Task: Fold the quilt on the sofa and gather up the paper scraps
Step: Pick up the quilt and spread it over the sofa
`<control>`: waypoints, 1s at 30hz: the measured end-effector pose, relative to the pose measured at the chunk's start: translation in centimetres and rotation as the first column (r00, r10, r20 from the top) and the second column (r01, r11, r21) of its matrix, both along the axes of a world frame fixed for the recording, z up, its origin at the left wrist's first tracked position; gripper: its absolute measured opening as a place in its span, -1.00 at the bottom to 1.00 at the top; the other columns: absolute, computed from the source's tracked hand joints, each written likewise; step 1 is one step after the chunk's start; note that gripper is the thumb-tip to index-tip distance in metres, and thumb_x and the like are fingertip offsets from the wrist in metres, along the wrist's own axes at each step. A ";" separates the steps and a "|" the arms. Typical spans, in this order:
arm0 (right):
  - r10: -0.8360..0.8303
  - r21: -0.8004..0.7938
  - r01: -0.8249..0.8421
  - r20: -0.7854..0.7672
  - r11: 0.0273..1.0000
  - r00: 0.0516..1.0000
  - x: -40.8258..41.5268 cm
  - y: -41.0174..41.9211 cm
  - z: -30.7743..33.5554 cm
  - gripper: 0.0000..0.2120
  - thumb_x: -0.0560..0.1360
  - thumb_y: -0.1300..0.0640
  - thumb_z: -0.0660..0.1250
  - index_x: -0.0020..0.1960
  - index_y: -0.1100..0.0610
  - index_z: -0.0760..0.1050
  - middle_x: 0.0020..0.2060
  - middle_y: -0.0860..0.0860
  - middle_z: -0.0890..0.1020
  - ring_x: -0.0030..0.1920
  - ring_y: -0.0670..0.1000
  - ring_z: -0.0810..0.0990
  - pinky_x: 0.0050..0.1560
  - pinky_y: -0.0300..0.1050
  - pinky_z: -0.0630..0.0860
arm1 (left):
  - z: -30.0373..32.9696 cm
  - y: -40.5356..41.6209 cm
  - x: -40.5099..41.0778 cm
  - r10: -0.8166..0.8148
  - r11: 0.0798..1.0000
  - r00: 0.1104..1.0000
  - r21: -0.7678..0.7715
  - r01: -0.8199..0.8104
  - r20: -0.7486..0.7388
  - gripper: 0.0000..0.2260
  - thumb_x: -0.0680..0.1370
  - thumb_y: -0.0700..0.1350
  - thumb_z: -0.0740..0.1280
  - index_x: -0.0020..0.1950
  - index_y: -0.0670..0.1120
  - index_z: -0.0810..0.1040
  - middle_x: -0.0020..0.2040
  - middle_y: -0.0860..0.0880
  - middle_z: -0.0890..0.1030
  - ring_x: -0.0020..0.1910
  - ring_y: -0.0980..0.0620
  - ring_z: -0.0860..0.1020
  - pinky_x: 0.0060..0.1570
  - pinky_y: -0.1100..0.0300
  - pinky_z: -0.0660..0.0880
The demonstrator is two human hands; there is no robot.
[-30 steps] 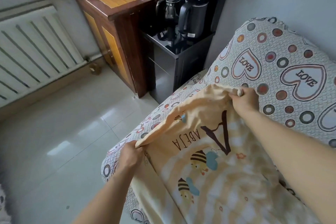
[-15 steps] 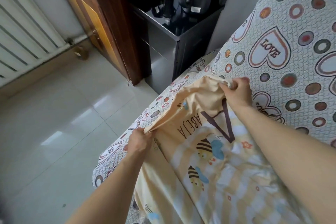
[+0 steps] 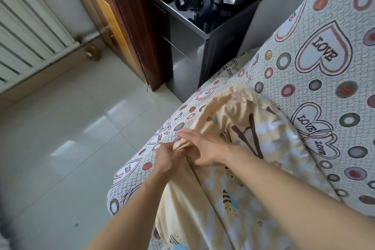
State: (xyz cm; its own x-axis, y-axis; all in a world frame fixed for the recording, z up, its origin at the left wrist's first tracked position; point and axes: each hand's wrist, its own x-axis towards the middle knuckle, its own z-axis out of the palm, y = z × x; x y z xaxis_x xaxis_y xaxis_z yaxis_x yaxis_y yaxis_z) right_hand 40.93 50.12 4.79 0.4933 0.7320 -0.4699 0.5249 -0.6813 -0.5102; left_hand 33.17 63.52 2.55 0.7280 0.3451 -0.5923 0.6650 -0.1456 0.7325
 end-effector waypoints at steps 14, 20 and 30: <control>-0.564 0.051 0.562 0.093 0.825 0.820 3.7 -0.8 -0.4 -0.69 0.36 0.40 0.20 -0.37 0.00 0.37 -0.27 0.08 0.58 -0.11 0.20 0.58 -0.14 -0.05 0.46 | -2.4 2.8 -8.5 -0.331 0.914 0.937 -0.286 0.288 -0.115 -0.79 0.58 -0.15 0.34 -0.27 -0.09 0.58 -0.25 -0.07 0.62 -0.23 -0.03 0.55 -0.16 0.08 0.49; -0.570 0.081 0.565 0.157 0.821 0.806 2.6 0.9 -1.2 -0.81 0.39 0.36 0.25 -0.08 0.15 0.52 -0.01 0.15 0.56 0.06 0.19 0.52 0.05 -0.05 0.47 | -1.5 4.5 -9.5 0.119 0.983 0.993 -0.143 -0.118 -0.004 -0.77 0.68 -0.14 0.15 -0.09 -0.09 0.54 -0.28 -0.13 0.61 -0.27 -0.06 0.61 -0.19 0.09 0.59; -0.480 0.118 0.483 -0.050 0.868 0.876 -1.6 3.3 -2.9 -0.33 0.47 0.31 0.31 0.51 0.07 0.17 0.55 0.02 -0.03 0.53 0.04 0.05 0.41 -0.16 0.10 | -1.8 12.1 -7.0 0.171 0.977 0.983 0.138 -0.161 -0.067 -0.75 0.58 -0.08 0.31 -0.16 -0.24 0.58 -0.35 -0.07 0.54 -0.35 0.00 0.49 -0.34 0.18 0.41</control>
